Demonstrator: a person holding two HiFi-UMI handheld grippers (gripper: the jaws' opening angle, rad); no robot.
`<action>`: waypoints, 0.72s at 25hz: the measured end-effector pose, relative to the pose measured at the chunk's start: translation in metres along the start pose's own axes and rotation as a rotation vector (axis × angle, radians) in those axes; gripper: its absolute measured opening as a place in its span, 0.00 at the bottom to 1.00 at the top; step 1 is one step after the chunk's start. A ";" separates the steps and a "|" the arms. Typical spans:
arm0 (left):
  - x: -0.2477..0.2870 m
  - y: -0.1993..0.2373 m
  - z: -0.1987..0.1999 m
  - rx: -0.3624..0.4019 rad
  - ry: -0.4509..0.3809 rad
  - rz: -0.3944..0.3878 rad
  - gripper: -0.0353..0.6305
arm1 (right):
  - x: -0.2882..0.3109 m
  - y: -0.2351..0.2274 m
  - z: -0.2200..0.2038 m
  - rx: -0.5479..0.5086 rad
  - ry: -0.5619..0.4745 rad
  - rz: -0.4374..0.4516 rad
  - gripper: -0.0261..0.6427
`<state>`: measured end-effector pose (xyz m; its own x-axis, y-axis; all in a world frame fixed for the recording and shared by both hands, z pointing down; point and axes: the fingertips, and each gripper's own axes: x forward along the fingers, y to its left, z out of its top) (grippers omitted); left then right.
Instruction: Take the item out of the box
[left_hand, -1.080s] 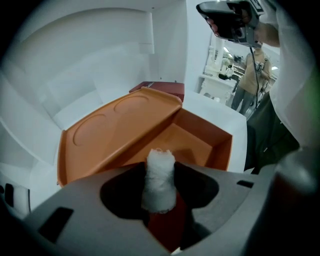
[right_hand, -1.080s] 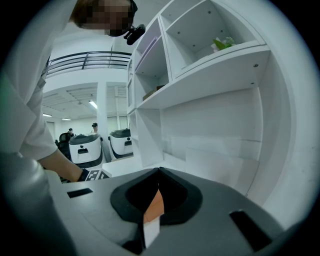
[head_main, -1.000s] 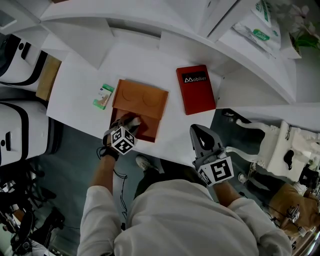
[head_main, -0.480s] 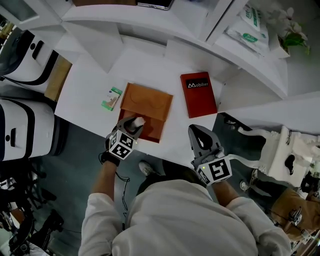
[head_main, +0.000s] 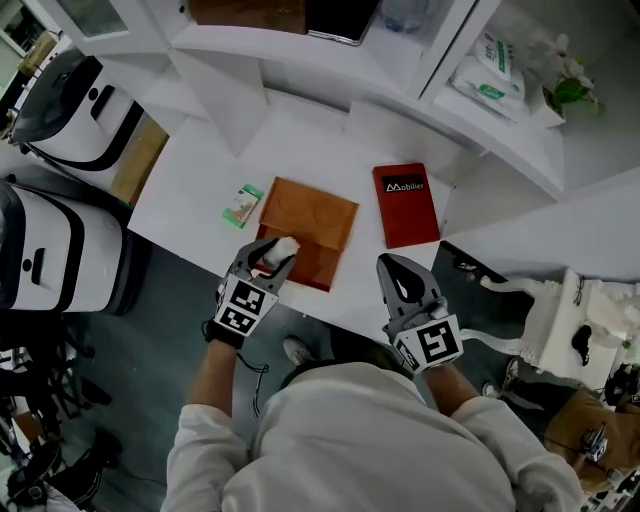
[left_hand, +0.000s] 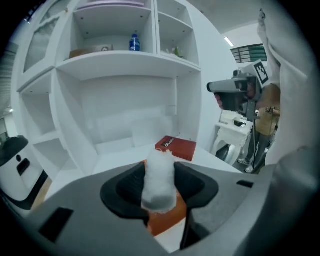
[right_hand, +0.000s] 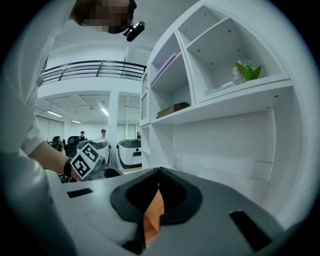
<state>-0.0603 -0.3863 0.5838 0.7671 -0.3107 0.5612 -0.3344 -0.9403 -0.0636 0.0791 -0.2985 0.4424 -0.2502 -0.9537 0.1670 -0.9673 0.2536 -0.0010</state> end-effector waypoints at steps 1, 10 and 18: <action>-0.006 0.000 0.008 0.000 -0.025 0.006 0.33 | 0.000 0.002 0.002 -0.003 -0.005 0.003 0.07; -0.071 -0.002 0.069 -0.048 -0.223 0.066 0.33 | -0.003 0.020 0.020 -0.025 -0.042 0.028 0.07; -0.130 0.000 0.099 -0.069 -0.351 0.184 0.33 | -0.004 0.036 0.035 -0.048 -0.078 0.053 0.07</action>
<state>-0.1057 -0.3592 0.4290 0.8273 -0.5132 0.2283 -0.5107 -0.8565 -0.0748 0.0443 -0.2909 0.4076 -0.3054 -0.9478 0.0912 -0.9500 0.3099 0.0393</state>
